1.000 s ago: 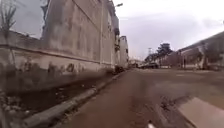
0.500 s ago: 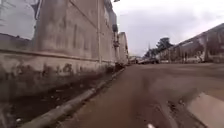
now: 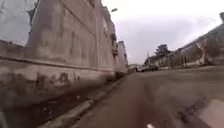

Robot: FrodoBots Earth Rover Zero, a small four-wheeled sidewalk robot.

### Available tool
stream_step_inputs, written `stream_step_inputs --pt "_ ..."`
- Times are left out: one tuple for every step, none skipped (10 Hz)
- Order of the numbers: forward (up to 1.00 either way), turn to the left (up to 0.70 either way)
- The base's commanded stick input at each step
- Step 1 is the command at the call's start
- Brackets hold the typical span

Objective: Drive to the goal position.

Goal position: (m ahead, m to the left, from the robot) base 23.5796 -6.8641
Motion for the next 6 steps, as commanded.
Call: stream_step_inputs --pt "0.7 -0.24" --pt "0.7 -0.28" --pt "0.7 0.0" --pt "0.7 0.0" --pt "0.7 0.0" --pt "0.7 0.0"
